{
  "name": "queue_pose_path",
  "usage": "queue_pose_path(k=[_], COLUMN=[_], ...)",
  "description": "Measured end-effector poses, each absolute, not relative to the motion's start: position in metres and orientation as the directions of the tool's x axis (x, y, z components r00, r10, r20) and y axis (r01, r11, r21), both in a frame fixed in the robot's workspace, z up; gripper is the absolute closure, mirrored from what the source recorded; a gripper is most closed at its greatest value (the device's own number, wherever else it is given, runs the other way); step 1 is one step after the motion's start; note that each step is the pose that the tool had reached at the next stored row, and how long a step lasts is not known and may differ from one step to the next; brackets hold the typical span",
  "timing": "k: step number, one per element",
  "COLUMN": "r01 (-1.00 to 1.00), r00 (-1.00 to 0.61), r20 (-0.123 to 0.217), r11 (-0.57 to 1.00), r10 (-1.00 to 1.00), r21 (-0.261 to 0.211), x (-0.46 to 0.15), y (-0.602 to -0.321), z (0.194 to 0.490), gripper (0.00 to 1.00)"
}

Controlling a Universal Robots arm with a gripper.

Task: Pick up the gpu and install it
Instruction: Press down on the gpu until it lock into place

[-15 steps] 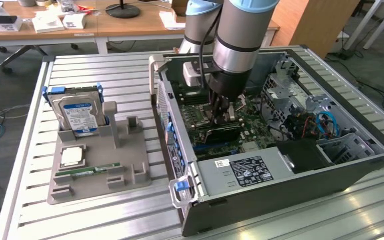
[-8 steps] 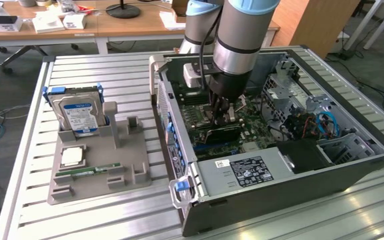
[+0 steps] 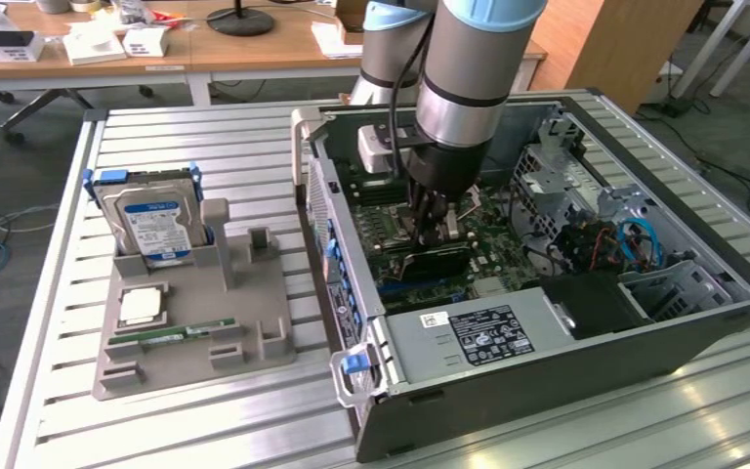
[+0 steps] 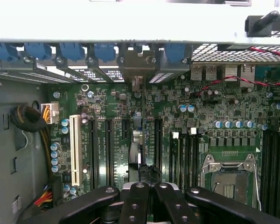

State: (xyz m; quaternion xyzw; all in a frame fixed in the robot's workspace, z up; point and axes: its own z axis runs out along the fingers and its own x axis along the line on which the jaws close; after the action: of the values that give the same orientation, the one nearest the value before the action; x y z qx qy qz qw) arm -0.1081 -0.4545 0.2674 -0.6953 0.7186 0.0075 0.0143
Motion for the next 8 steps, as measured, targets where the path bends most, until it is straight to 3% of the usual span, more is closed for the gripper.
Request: queue_pose_path(k=[8], r01=[-0.999], r00=[-0.033], r20=[-0.031], r11=[0.033], r10=[-0.999], r21=[-0.009], x=[-0.1080], y=[-0.4545], z=[0.2654], gripper=[0.89])
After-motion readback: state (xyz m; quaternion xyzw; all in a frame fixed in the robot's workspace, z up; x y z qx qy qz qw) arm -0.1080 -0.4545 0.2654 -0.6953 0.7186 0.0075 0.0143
